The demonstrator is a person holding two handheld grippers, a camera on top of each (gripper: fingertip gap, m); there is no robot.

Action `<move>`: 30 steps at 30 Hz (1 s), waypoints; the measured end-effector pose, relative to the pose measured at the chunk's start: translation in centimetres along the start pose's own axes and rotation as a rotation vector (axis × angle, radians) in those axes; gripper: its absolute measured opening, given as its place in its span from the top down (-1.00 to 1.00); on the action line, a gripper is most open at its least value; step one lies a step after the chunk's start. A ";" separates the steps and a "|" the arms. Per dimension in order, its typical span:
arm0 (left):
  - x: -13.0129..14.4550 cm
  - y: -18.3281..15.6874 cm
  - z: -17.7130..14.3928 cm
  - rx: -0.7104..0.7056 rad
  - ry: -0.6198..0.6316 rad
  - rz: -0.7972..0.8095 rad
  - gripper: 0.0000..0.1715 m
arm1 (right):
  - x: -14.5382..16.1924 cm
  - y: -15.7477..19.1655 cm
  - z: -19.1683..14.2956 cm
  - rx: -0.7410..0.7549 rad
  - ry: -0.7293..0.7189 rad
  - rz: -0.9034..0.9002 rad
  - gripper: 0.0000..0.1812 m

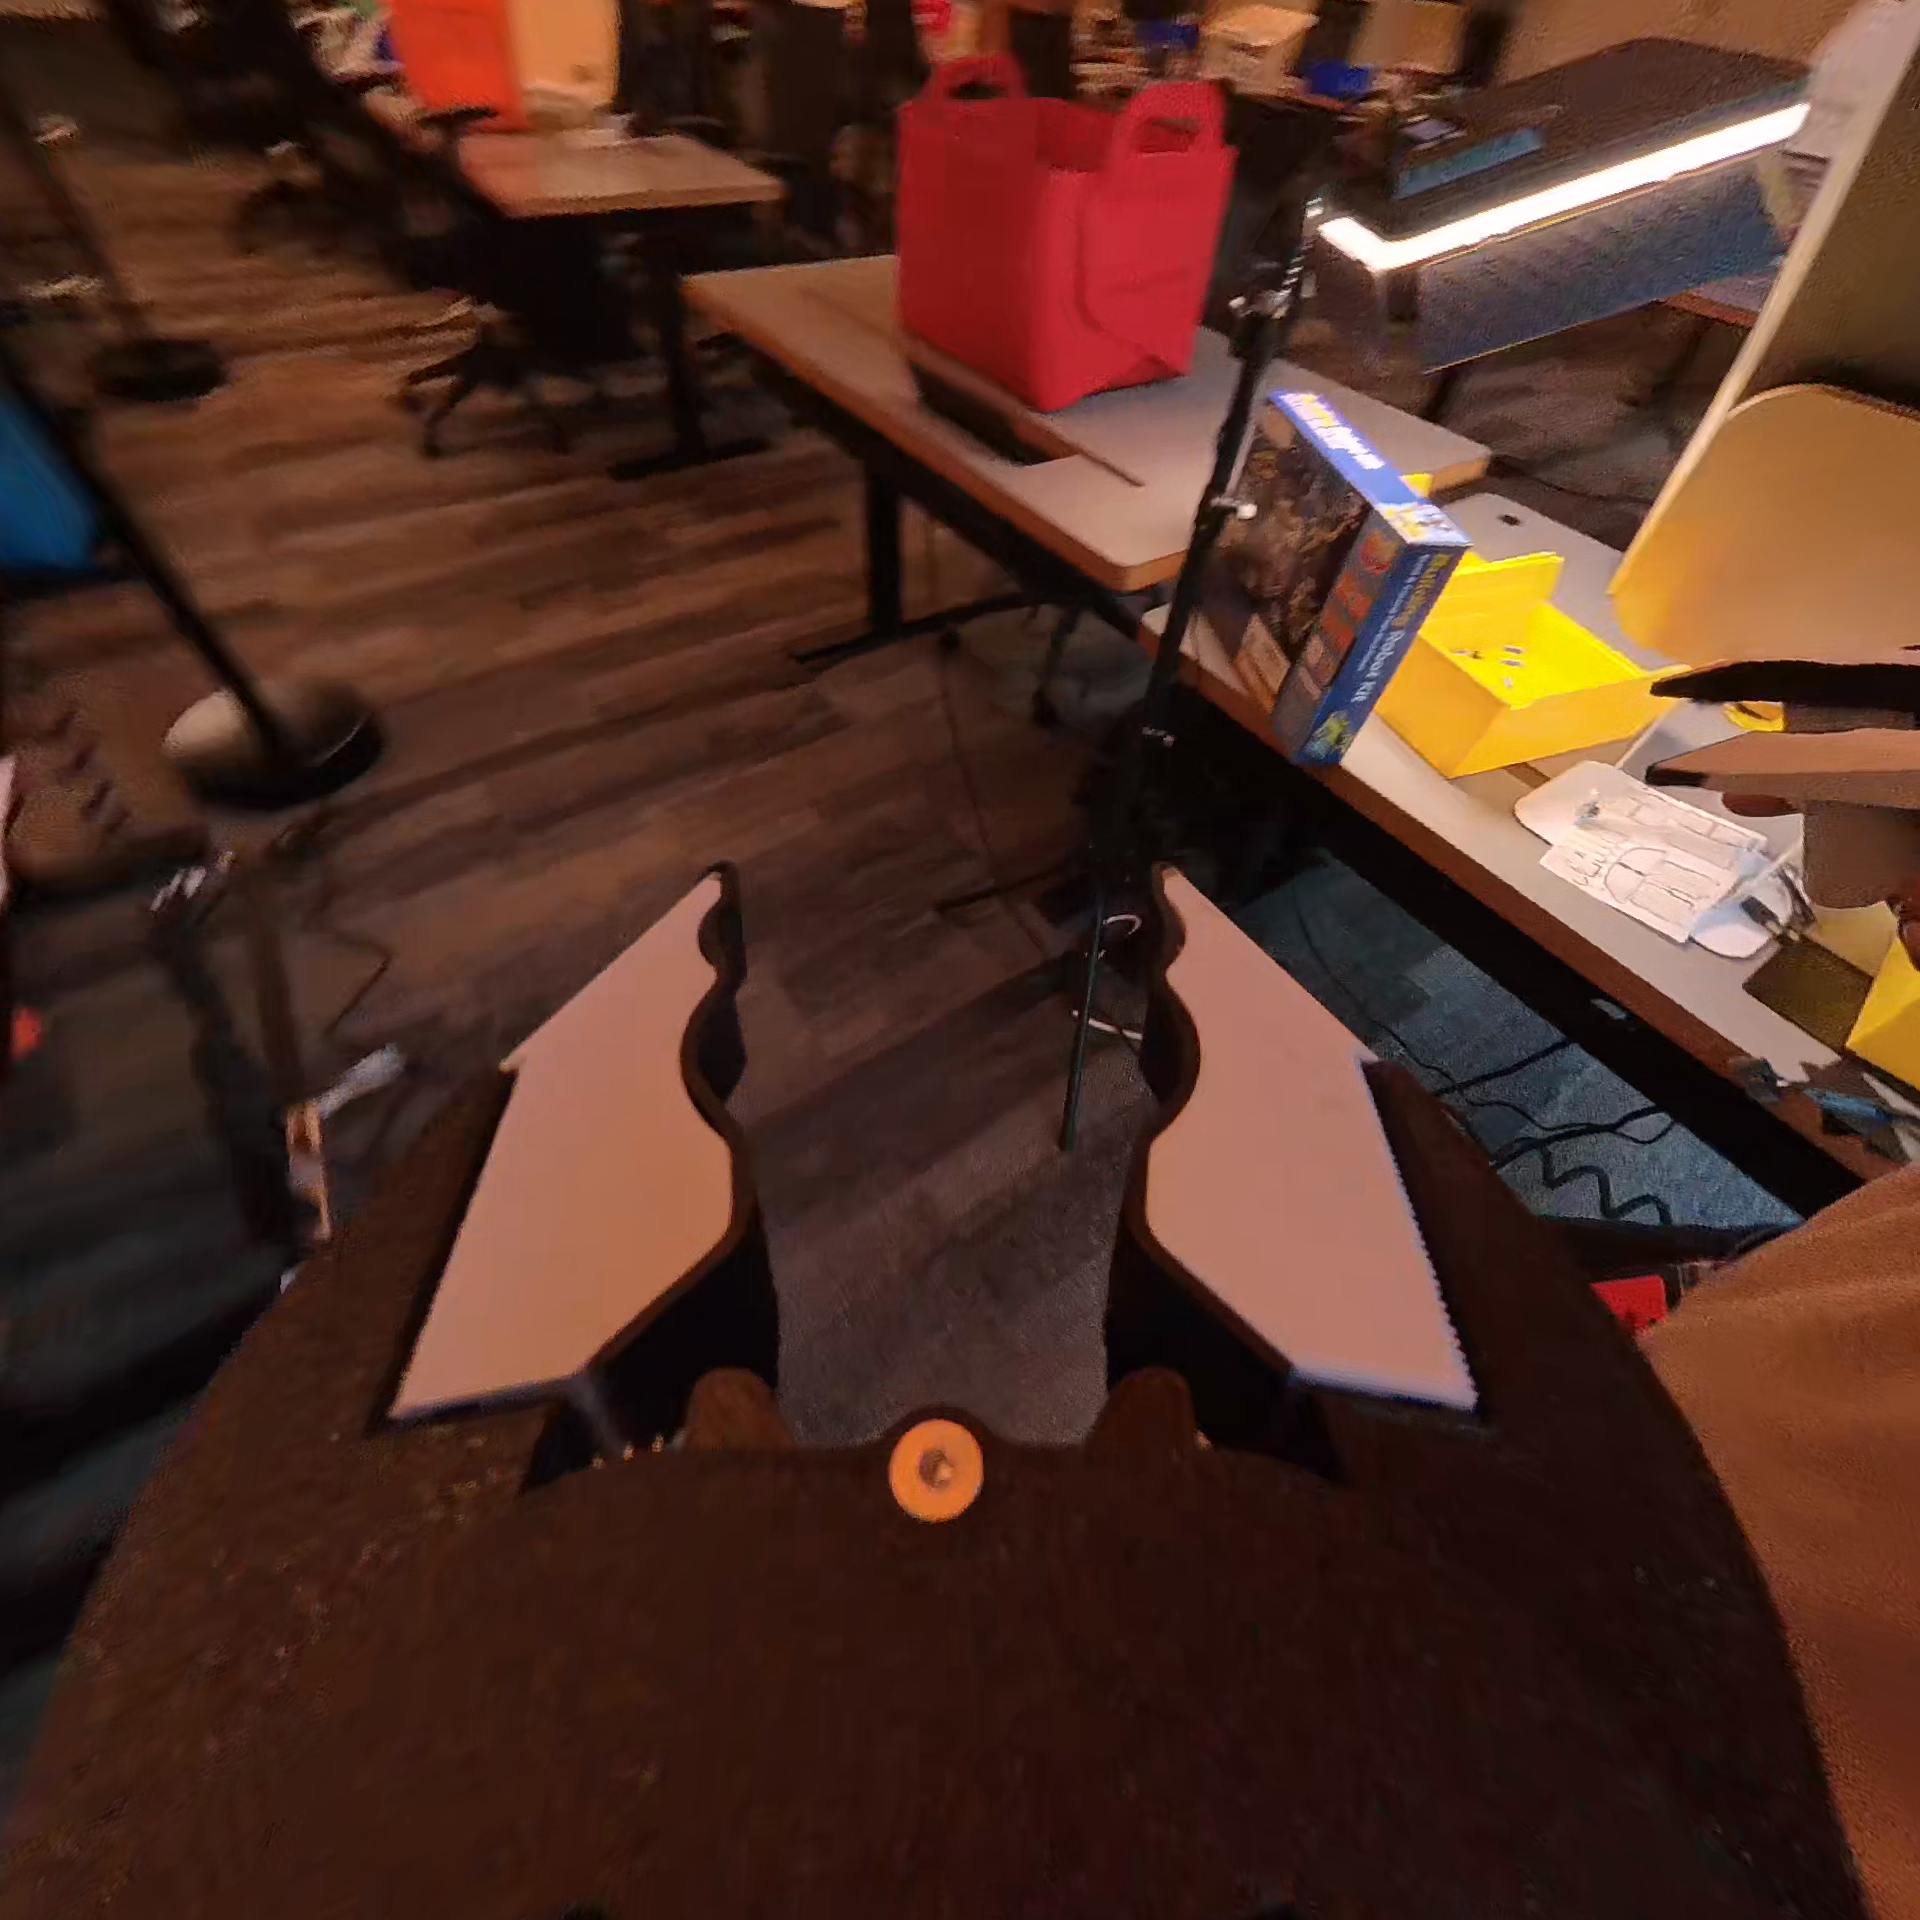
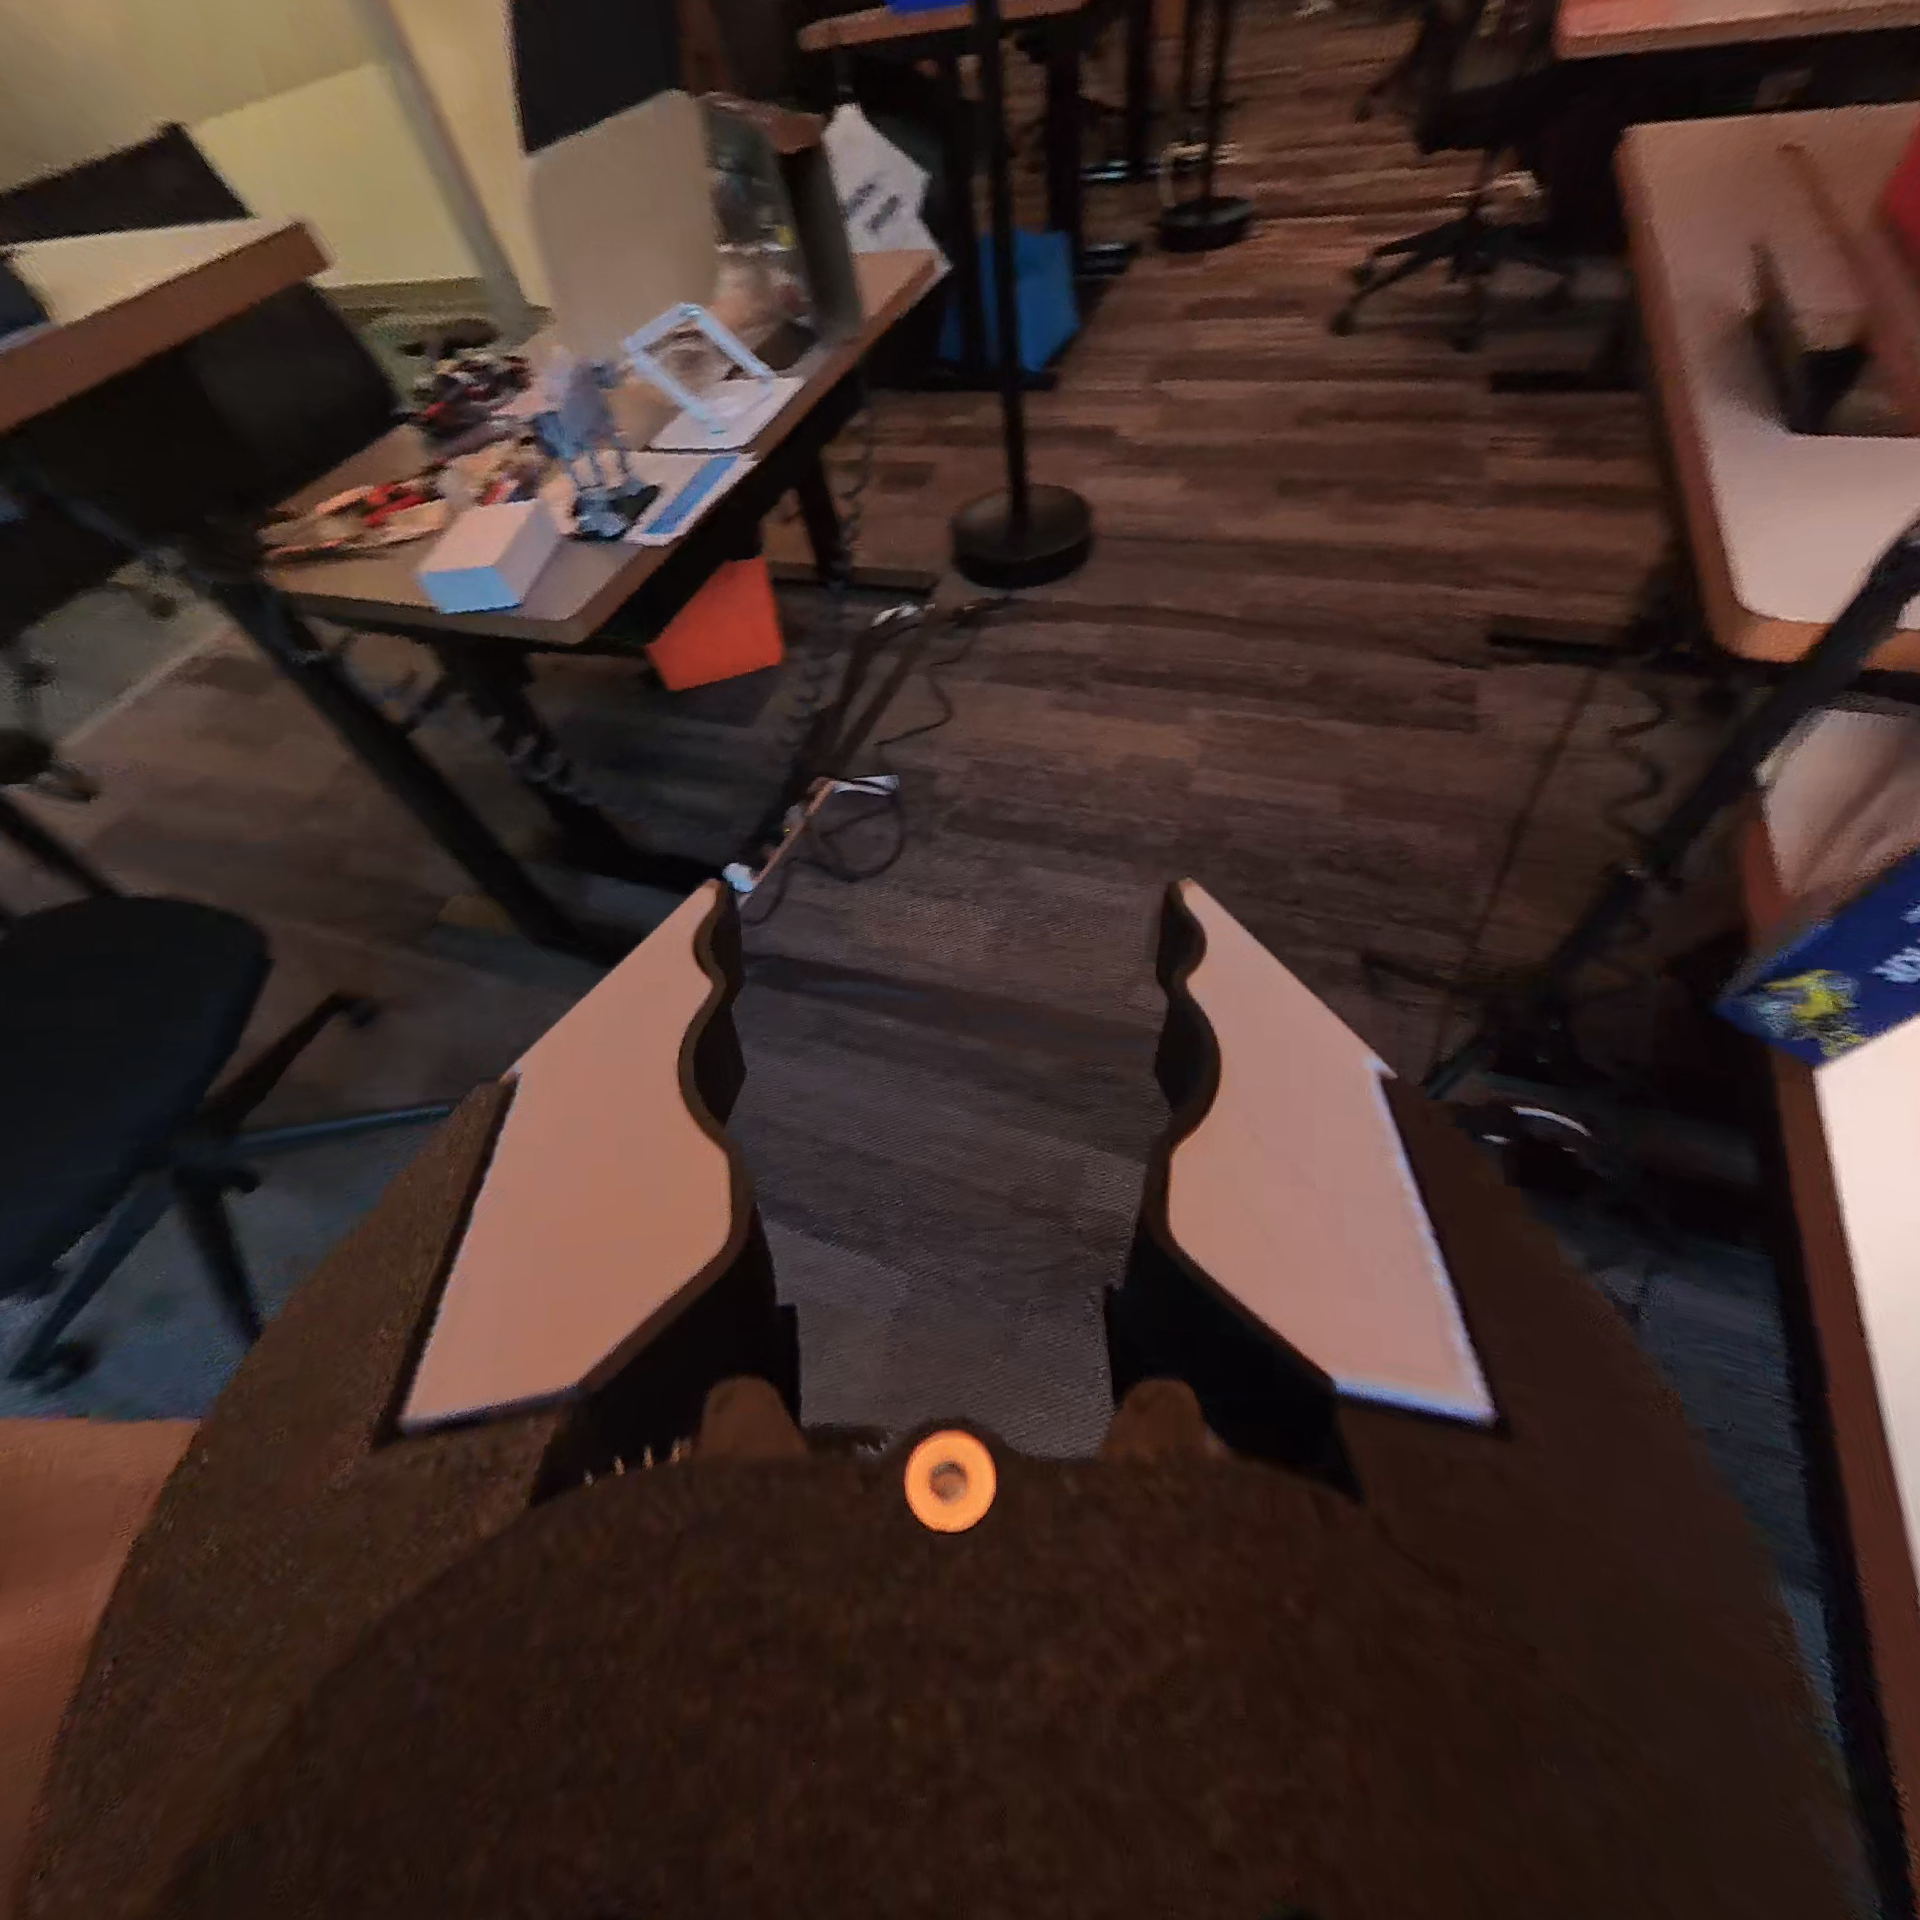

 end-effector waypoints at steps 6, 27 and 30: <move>-5.5 6.4 16.9 0.198 -0.025 0.109 0.10 | -1.5 -6.4 9.5 0.152 -0.018 0.068 0.13; -13.7 21.2 72.5 0.420 0.056 0.078 0.10 | -13.6 -38.3 48.7 0.391 -0.080 0.054 0.18; -13.7 21.8 81.1 0.514 0.101 0.127 0.11 | -12.2 -42.1 51.9 0.500 -0.023 0.117 0.17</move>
Point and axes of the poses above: each gripper's, where its closed fingertips meet, z out along the fingers, x out of its underside, y = z × x across the jaws, the point moved 7 cm from there along -z, back along the fingers, and after that the axes turned 6 degrees about -y, right-handed, at the moved point
